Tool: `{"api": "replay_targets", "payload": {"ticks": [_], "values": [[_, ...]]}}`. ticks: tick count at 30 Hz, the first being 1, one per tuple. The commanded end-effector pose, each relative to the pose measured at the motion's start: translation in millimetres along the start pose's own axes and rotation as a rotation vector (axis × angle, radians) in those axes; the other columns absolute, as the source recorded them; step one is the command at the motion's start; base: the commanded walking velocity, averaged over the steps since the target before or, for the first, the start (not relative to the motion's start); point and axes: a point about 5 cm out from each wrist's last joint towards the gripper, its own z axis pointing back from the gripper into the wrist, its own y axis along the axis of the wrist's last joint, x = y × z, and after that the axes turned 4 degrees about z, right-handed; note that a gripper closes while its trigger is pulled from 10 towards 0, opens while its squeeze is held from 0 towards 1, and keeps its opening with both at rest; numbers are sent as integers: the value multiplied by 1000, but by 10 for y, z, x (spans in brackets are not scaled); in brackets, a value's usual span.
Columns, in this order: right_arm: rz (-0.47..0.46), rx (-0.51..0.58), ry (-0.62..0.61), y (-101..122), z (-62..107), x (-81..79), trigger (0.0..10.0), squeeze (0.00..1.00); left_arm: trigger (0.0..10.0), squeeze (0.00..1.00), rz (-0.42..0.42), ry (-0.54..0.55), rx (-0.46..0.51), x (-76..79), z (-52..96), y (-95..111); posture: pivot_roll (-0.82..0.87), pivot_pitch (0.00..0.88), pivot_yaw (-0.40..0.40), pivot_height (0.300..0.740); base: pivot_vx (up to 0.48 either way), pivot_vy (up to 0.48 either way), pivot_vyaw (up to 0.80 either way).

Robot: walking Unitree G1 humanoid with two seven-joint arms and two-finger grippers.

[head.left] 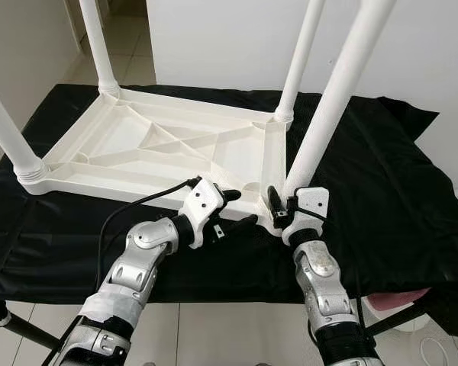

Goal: Building children table

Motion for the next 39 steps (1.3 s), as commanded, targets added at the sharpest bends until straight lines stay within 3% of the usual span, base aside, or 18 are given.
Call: {"api": "replay_targets", "payload": {"ticks": [1,4,5,18,19,20,21,23,26,30,34,35,36,37,38,39], "values": [[11,-9,3,-1,37,-52,10000,0,10000,0,10,37,-3,-5,15,-11,-59,0,-47,740,0,0,0],[10,-6,-6,15,36,-21,10000,0,10000,0,13,36,-5,1,18,-16,-61,0,-46,740,0,0,0],[1,-5,-7,25,40,0,10000,1000,10000,0,14,34,-6,5,19,-17,-61,0,-46,740,0,0,0],[67,-34,57,3,0,250,10000,1000,10000,0,14,23,-11,47,29,-31,-55,0,-50,740,0,0,0],[72,-49,112,-16,-15,285,10000,608,10000,0,15,20,-12,65,33,-40,-52,0,-53,740,0,0,0],[72,-49,112,-16,-15,285,10000,608,10000,0,15,20,-12,65,33,-40,-52,0,-53,740,0,0,0],[72,-48,161,-18,-28,322,10000,0,10000,0,15,18,-14,83,33,-46,-48,0,-54,740,0,0,0],[62,-46,271,-11,-45,346,10000,0,10000,0,9,15,-13,126,16,-46,-42,0,-54,740,0,0,0],[65,-41,315,-2,-49,346,10000,0,10000,0,9,13,-12,147,8,-46,-42,0,-54,740,0,0,0],[146,-38,534,-4,-108,327,10000,0,10000,0,14,-2,-15,254,-38,-84,-43,0,-50,740,0,0,0],[163,-46,580,-10,-137,324,10000,0,10000,0,18,2,-14,254,-47,-84,-40,0,-52,740,0,0,0],[168,-51,608,-20,-149,324,9176,0,10000,0,21,2,-13,252,-48,-78,-39,0,-53,740,0,0,0],[170,-54,624,-26,-155,326,9176,0,10000,0,22,2,-12,252,-48,-73,-39,0,-53,740,0,0,0],[182,-60,642,-42,-160,332,2118,0,10000,0,20,1,-13,251,-46,-72,-38,0,-53,740,0,0,0],[200,-66,650,-57,-163,342,0,0,10000,0,19,0,-15,248,-43,-73,-37,0,-53,740,0,0,0],[200,-66,650,-57,-163,342,0,0,10000,0,19,0,-15,248,-43,-73,-37,0,-53,740,0,0,0]]}}
